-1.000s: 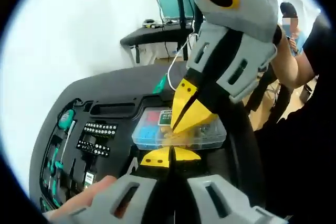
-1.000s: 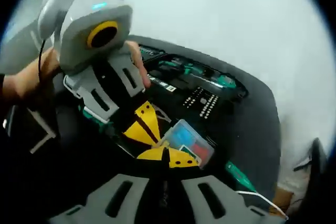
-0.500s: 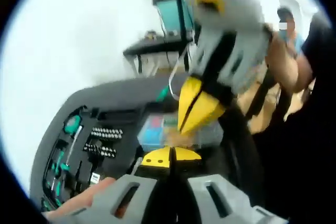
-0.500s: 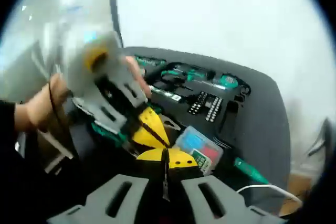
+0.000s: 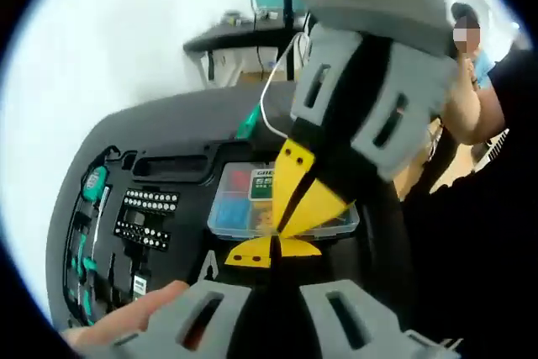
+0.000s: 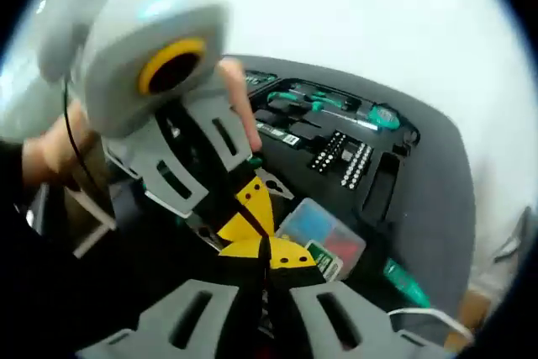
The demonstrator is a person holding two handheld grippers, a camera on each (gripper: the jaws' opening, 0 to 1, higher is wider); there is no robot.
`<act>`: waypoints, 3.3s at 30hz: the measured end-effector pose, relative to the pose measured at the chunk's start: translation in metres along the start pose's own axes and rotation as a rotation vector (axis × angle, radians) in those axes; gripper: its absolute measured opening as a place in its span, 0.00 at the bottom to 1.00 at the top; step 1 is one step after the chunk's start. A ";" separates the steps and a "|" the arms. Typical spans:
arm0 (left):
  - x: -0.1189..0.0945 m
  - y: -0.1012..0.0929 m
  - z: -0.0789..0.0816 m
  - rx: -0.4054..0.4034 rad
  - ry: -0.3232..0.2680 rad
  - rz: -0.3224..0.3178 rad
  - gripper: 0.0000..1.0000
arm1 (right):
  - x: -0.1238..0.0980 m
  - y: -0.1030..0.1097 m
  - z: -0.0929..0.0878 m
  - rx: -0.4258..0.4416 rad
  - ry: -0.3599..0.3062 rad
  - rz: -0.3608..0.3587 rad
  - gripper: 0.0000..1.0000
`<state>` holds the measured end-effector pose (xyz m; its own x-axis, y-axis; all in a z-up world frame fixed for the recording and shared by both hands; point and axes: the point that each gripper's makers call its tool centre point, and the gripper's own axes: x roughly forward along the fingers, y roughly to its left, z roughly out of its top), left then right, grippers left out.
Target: Pick up the tools and put them into their designated positions in the toolbox.
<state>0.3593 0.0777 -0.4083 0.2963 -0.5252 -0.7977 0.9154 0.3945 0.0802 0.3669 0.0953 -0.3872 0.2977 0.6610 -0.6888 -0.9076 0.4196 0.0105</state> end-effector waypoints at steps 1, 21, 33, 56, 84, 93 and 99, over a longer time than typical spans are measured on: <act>-0.003 0.001 -0.002 0.032 -0.008 0.011 0.00 | 0.004 0.000 -0.002 0.036 0.002 -0.004 0.00; 0.010 0.005 0.016 0.064 -0.232 0.086 0.00 | -0.018 -0.008 -0.039 -0.139 0.110 -0.095 0.00; 0.016 0.003 0.014 0.029 -0.331 0.031 0.00 | -0.005 0.003 -0.044 -0.033 0.218 -0.051 0.00; -0.352 0.026 -0.243 -0.492 -1.069 0.995 0.15 | -0.205 -0.105 0.077 -0.051 -0.803 -0.614 0.52; -0.311 0.019 -0.283 -0.392 -1.028 0.977 0.16 | -0.005 -0.123 -0.073 -0.550 0.638 0.134 0.17; -0.308 0.020 -0.284 -0.401 -1.018 0.980 0.16 | -0.025 -0.134 -0.060 -0.477 0.652 0.076 0.10; -0.308 0.023 -0.288 -0.407 -1.011 0.983 0.16 | -0.031 -0.152 -0.026 -0.394 0.486 0.024 0.10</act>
<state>0.2104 0.4651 -0.3331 0.9590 -0.1507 0.2400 0.1490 0.9885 0.0254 0.4881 -0.0051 -0.3864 0.1911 0.2704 -0.9436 -0.9810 0.0855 -0.1741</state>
